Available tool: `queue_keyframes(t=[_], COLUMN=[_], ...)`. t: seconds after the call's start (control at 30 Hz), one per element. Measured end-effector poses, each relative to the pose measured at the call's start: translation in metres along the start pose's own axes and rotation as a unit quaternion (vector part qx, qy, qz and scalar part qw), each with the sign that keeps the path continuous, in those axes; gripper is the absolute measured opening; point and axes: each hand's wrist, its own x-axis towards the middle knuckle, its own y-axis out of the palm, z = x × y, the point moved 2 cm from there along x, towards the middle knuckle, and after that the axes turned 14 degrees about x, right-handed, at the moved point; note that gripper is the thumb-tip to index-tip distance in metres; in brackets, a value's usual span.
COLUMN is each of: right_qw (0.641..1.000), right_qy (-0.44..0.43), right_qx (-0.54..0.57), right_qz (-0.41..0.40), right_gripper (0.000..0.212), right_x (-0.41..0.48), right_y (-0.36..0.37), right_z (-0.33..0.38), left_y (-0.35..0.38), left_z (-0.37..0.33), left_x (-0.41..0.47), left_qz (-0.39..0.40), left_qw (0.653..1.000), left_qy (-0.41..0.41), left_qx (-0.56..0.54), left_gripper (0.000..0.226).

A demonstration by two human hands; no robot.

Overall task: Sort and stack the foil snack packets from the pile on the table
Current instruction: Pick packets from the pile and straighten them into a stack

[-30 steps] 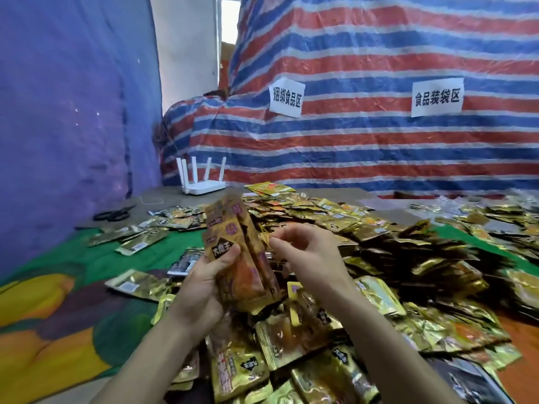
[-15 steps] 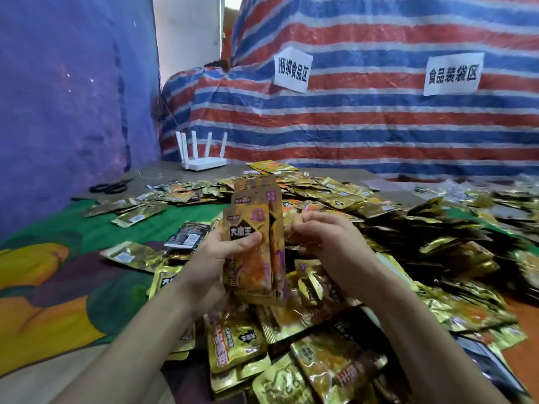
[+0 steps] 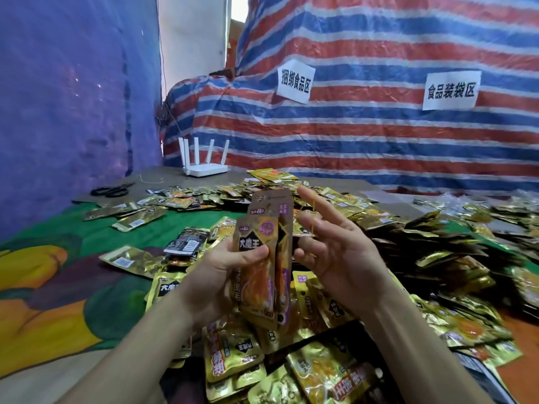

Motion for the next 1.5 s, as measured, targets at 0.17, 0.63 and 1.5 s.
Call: queue_keyframes(t=[0.17, 0.63, 1.5], right_qw=[0.982, 0.824, 0.724], right_qy=[-0.091, -0.148, -0.011], right_qx=[-0.140, -0.546, -0.686], right_qz=[-0.090, -0.019, 0.064], right_gripper=[0.053, 0.090, 0.059], right_x=[-0.002, -0.009, -0.016], right_y=[-0.004, 0.003, 0.017], right_z=[-0.003, -0.014, 0.007], left_y=[-0.005, -0.001, 0.018], left_z=[0.003, -0.001, -0.009], left_x=[0.004, -0.001, -0.016], left_qz=[-0.078, -0.090, 0.033], left_qw=[0.996, 0.976, 0.789], left_qy=[-0.020, -0.006, 0.143], left_qx=[0.033, 0.200, 0.596], left_gripper=[0.062, 0.053, 0.028])
